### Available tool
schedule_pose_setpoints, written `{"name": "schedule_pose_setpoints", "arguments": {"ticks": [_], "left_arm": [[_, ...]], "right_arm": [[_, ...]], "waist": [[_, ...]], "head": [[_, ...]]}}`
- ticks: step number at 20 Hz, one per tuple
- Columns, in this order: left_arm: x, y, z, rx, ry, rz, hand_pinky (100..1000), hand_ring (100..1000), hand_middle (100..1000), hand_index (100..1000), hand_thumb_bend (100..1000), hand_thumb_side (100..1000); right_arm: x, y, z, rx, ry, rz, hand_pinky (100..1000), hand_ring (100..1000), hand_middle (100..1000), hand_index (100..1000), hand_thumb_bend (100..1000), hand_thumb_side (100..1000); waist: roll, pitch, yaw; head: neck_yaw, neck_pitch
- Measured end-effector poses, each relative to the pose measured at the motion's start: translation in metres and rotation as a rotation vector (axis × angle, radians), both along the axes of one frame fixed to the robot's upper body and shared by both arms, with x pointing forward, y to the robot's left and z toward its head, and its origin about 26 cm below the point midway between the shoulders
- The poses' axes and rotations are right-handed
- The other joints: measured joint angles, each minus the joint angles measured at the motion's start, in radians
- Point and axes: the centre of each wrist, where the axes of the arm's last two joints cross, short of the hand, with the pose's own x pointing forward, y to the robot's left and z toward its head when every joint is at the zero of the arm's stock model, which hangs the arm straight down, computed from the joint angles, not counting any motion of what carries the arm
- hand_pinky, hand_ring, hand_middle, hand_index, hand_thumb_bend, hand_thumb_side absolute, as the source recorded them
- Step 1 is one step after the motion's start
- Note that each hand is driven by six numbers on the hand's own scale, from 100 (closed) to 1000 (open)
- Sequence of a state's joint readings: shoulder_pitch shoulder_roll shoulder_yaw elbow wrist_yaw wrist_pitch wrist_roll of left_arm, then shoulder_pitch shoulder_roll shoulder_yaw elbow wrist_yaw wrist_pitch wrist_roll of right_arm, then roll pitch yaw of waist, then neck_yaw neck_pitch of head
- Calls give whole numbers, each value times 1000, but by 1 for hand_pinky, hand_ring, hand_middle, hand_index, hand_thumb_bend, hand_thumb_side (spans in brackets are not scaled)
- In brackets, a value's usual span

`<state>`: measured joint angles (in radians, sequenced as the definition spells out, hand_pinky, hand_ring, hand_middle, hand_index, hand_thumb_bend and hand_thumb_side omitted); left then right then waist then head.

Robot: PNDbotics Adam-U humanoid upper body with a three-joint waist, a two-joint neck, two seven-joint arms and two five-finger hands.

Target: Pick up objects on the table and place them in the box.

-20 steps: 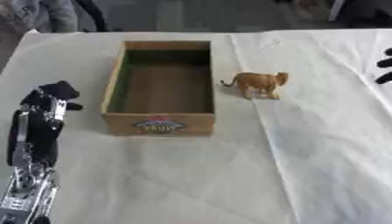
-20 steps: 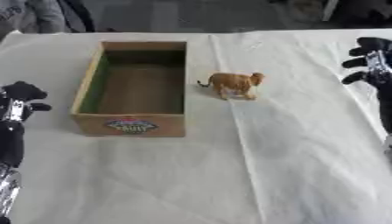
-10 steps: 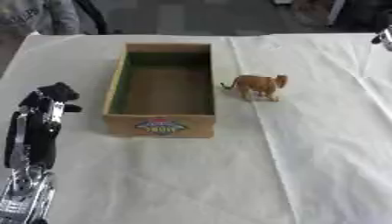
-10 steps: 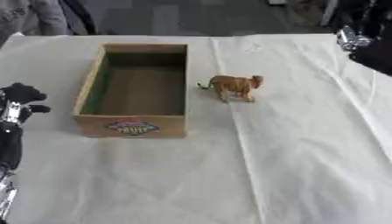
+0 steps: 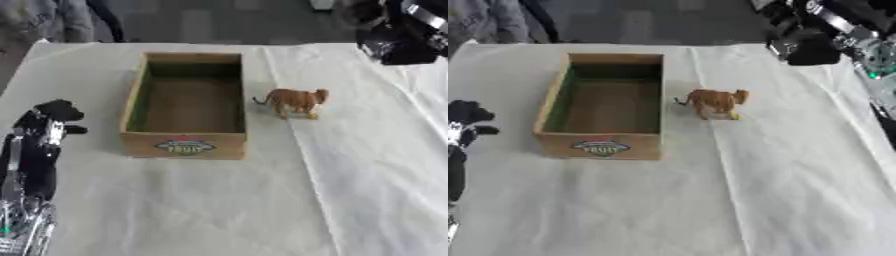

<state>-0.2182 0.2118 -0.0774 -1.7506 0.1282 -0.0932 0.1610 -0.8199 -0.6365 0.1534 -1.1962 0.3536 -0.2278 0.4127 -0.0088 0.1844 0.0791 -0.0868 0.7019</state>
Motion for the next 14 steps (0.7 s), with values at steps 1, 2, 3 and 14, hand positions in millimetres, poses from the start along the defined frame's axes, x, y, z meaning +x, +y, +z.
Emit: {"name": "schedule_pose_setpoints", "arguments": {"ticks": [1, 2, 3, 14], "left_arm": [[0, 0, 0, 1, 1, -2, 559, 645, 550, 657, 362, 569], [0, -1, 0, 2, 1, -5, 559, 645, 550, 658, 361, 569], [0, -1, 0, 3, 2, -8, 559, 645, 550, 658, 361, 569], [0, -2, 0, 6, 6, -19, 561, 647, 550, 660, 349, 574]], "right_arm": [[5, 3, -3, -39, 10, 2, 771, 881, 852, 894, 100, 330], [9, 6, -7, -78, 20, 3, 790, 892, 864, 900, 100, 339], [12, 10, -11, -119, 29, 4, 802, 899, 872, 906, 100, 354], [29, 32, -50, -359, 82, 17, 798, 873, 857, 899, 167, 394]], "waist": [[0, 0, 5], [0, 0, 11], [0, 0, 15], [1, 6, 31]], "head": [[-4, 0], [-8, 0], [-12, 0], [-31, 0]]}}
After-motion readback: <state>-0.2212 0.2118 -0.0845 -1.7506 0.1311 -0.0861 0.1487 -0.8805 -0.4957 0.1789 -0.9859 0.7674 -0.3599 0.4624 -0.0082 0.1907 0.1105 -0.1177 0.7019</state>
